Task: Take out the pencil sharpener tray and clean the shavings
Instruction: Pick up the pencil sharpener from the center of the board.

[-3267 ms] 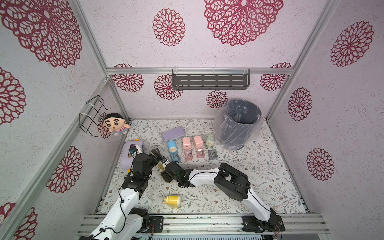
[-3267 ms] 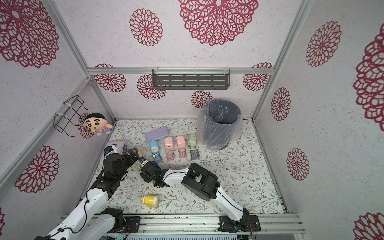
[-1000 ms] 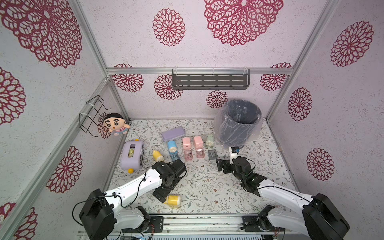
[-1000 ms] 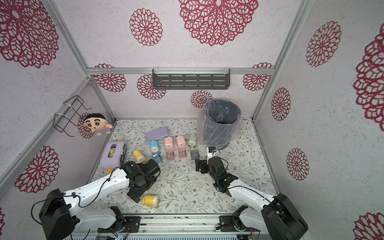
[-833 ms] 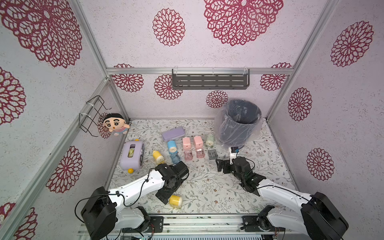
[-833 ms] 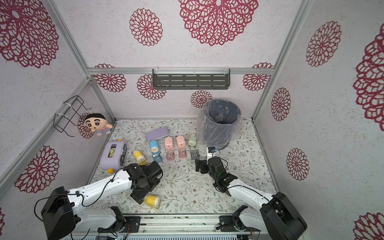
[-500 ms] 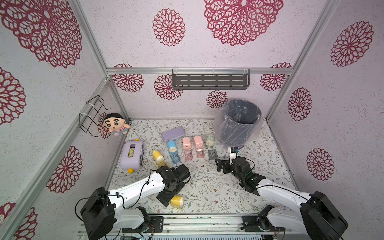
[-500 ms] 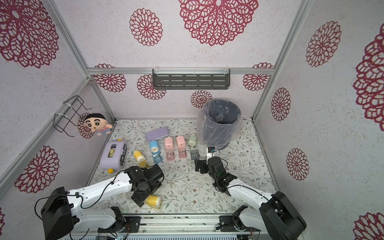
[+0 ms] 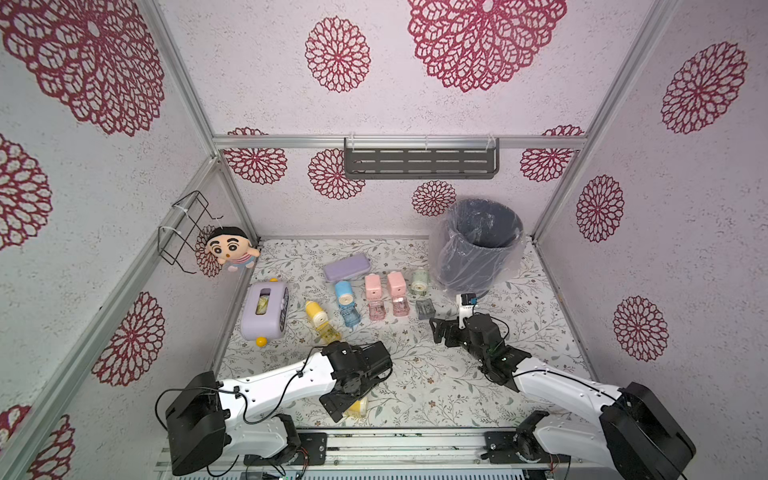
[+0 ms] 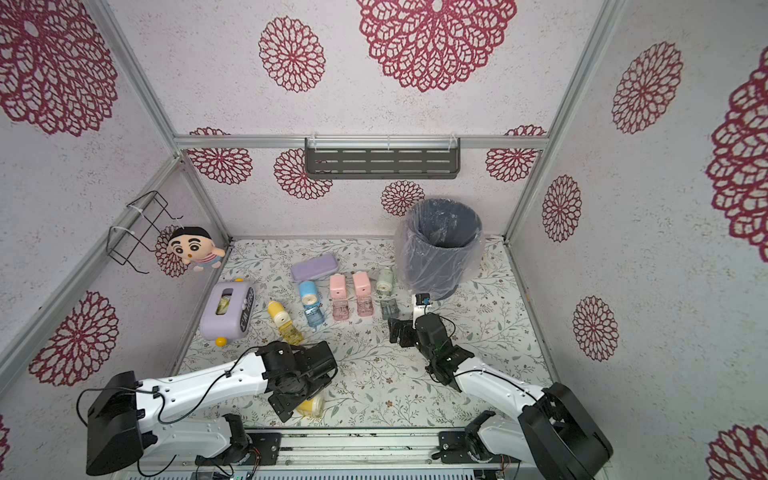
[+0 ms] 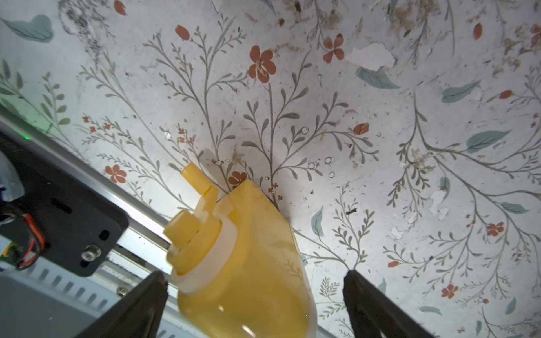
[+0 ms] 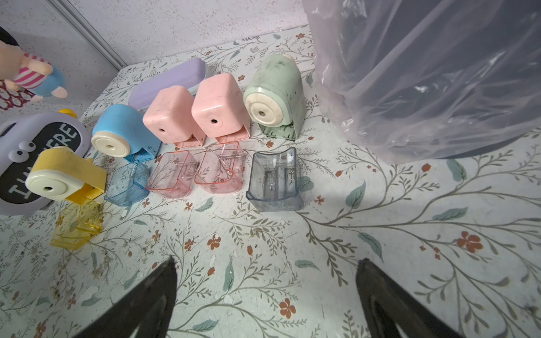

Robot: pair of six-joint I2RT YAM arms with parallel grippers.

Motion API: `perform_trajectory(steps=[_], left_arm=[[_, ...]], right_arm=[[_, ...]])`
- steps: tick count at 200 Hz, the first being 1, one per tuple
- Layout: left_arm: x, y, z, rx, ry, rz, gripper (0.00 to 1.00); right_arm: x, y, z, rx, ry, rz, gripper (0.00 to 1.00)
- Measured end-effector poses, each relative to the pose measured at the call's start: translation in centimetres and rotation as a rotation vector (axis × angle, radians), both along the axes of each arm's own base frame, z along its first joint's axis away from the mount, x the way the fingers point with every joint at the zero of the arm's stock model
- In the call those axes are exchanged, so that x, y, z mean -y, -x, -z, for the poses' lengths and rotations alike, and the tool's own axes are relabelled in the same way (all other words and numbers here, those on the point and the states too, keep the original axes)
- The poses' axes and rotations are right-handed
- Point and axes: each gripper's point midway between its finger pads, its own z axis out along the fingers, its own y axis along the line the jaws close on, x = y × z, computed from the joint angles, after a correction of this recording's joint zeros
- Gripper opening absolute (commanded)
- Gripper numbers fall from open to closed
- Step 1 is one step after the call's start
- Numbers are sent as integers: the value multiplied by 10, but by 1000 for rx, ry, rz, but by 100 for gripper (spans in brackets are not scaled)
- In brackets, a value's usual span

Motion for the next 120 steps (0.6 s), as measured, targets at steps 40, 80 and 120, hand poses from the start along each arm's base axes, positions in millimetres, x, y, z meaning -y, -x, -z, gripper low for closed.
perform_trajectory(steps=[40,80,120], left_arm=[[8,-2,14,-8,-2,6,91],[8,-8,18,1,14,-21,88],[2,-18,23,-14,-6,-75,83]], right_arm=[[-2,1,1,-7,-8,-5,99],[-3,1,1,-8,-11,-11,99],[-3,1,1,-8,-11,-11,99]])
